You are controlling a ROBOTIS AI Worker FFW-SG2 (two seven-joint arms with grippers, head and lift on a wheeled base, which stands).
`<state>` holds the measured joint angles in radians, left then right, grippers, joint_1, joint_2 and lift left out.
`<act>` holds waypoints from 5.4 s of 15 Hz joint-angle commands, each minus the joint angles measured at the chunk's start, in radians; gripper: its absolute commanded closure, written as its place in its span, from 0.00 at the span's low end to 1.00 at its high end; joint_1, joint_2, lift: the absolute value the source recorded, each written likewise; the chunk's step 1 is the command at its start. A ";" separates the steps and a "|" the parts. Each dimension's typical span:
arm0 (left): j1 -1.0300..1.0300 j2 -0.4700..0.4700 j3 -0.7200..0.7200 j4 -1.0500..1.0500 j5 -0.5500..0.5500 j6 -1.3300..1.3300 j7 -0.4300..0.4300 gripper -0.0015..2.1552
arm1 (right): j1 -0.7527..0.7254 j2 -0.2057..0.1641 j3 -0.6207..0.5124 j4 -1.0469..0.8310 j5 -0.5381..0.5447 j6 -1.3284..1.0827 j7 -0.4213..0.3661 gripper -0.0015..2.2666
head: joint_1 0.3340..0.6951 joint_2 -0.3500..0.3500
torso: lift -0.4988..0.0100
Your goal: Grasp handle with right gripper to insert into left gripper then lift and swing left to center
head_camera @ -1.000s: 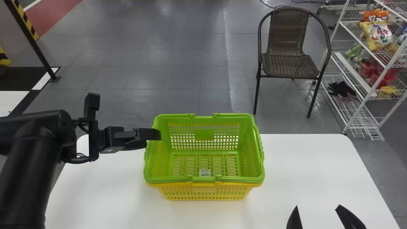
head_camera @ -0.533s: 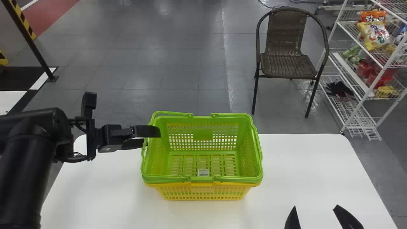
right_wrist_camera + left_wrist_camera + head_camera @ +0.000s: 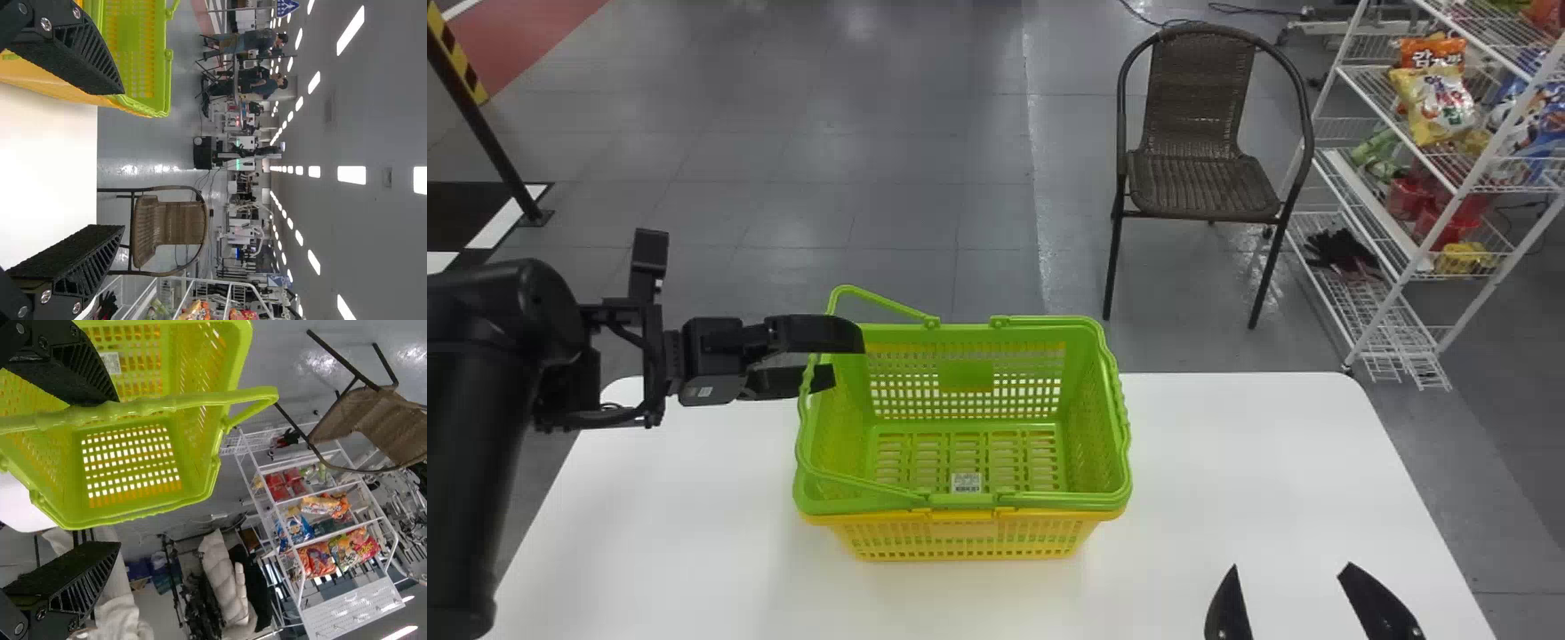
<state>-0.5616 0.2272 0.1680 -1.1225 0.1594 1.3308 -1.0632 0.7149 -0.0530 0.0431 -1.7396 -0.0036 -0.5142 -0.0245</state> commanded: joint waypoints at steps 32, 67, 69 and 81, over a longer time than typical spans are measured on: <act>-0.064 -0.032 -0.107 -0.011 0.012 0.129 -0.027 0.05 | -0.552 -0.019 0.107 0.335 0.200 0.461 -0.041 0.86 | 1.00 0.43 | 0.98; -0.046 -0.065 -0.137 -0.060 0.011 0.150 -0.026 0.05 | -0.578 -0.008 0.199 0.216 0.192 0.578 -0.055 0.86 | 1.00 0.47 | 0.98; -0.047 -0.072 -0.143 -0.060 0.009 0.147 -0.026 0.05 | -0.578 -0.005 0.212 0.207 0.192 0.581 -0.057 0.86 | 1.00 0.48 | 0.98; -0.073 -0.085 -0.196 -0.092 0.003 0.166 -0.014 0.05 | -0.592 0.001 0.265 0.180 0.201 0.624 -0.069 0.86 | 1.00 0.49 | 0.98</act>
<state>-0.6312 0.1460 -0.0233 -1.2149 0.1646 1.4966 -1.0777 0.1256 -0.0546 0.3022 -1.5568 0.1958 0.1049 -0.0936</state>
